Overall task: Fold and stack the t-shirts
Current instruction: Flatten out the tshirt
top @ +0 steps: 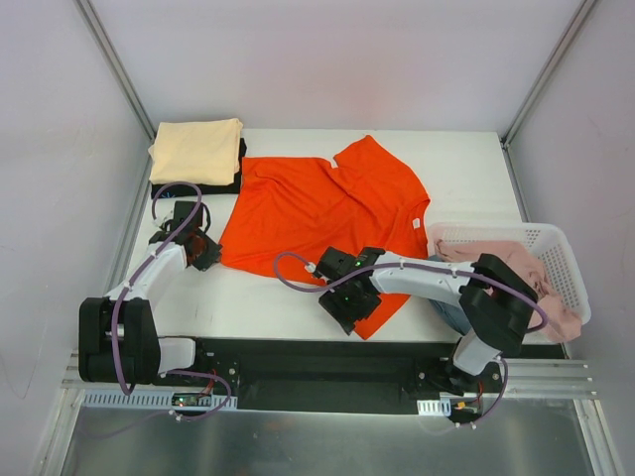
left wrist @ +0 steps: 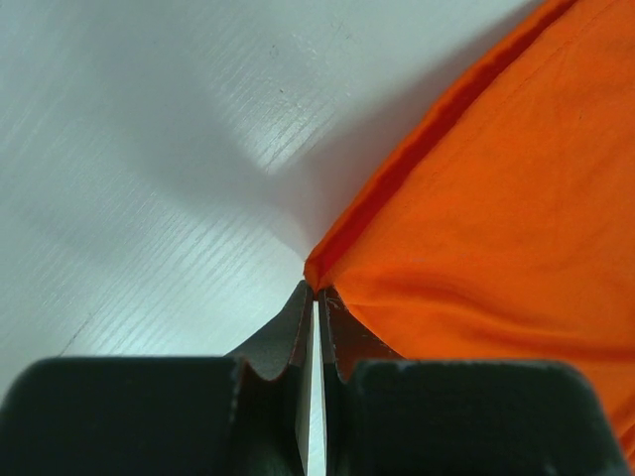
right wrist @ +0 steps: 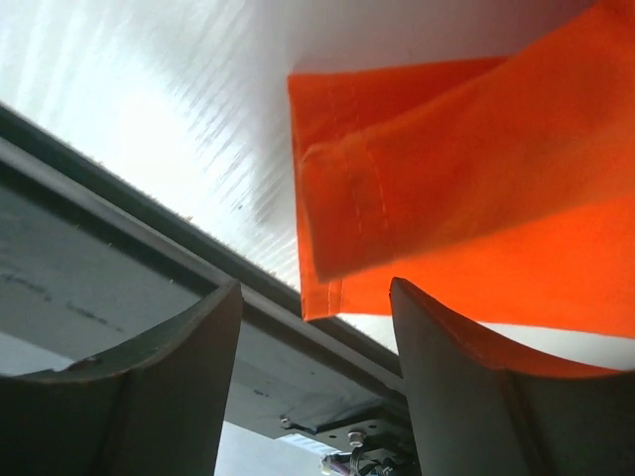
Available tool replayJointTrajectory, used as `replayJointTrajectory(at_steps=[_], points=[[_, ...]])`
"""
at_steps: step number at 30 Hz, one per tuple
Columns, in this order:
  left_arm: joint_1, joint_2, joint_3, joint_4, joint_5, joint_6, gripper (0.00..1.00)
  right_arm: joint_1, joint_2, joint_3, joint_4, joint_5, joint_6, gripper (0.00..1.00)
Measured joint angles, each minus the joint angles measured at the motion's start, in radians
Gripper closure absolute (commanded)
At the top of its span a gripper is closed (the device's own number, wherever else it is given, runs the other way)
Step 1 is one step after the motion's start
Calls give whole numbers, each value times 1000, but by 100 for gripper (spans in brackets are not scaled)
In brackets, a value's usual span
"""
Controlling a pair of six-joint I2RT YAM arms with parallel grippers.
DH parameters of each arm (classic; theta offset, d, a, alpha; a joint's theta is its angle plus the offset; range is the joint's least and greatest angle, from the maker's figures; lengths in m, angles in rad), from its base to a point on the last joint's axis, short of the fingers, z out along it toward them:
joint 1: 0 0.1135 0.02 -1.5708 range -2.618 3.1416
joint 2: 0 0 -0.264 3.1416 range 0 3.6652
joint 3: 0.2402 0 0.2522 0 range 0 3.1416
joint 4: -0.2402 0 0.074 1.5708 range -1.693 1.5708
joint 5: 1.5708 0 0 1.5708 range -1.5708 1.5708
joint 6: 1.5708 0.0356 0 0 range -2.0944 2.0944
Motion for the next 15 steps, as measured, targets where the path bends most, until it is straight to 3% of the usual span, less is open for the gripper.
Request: replayJointTrajectory(at_steps=[8,11,14,15], points=[[0,-3,-11,-1,0,0,100,4,71,-16,31,56,11,46],[0,-3,-12,0,-1,0,100,12,72,-21,33,100,40,59],[0,-4,-13,-1,-2,0,100,15,71,-25,29,126,74,78],[0,-5,-13,-2,-2,0,100,15,68,-27,28,134,86,92]])
